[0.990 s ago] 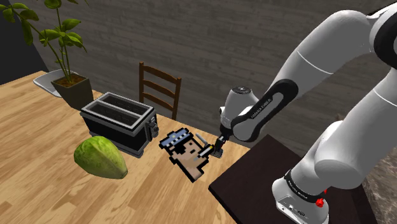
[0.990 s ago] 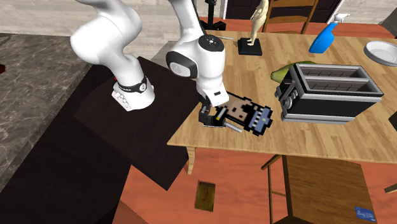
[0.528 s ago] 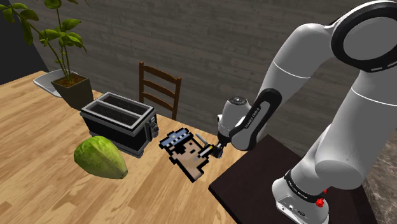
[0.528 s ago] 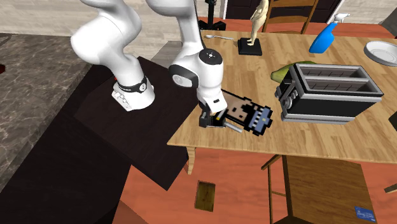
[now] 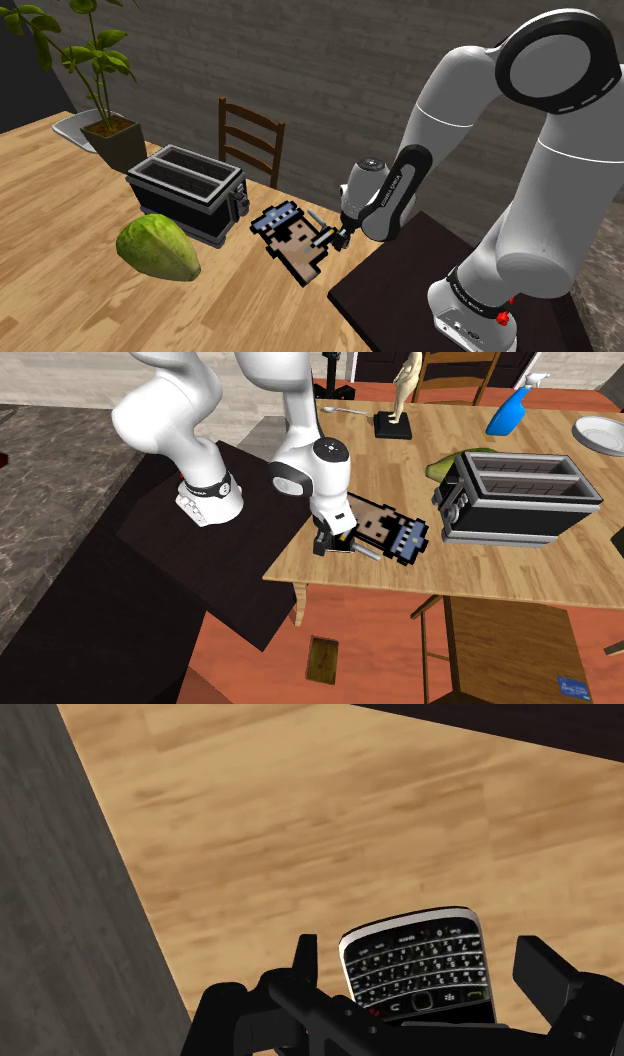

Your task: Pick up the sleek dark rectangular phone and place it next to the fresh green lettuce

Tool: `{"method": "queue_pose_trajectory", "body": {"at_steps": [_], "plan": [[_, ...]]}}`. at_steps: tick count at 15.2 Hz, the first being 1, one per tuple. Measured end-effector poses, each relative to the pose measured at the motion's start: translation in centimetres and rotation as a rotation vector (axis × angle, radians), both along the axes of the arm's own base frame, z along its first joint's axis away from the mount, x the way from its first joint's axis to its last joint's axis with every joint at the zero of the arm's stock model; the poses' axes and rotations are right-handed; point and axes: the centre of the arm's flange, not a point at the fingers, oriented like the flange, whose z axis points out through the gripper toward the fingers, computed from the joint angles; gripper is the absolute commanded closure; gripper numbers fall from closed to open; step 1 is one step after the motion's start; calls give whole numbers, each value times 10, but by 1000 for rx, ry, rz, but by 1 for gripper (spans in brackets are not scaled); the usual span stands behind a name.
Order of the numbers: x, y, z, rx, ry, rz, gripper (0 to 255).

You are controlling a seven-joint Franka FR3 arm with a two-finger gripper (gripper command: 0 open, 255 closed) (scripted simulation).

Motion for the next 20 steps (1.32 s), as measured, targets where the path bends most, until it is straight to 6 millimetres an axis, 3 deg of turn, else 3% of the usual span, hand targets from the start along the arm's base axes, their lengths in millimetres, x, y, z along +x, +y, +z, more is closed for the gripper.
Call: {"method": "queue_pose_trajectory", "body": {"at_steps": [1, 2, 12, 20], "plan": [[0, 0, 0, 0, 0, 0, 0], [0, 0, 0, 0, 0, 0, 255], [-1, 0, 0, 0, 1, 1, 255], [-1, 0, 37, 0, 0, 0, 255]]}}
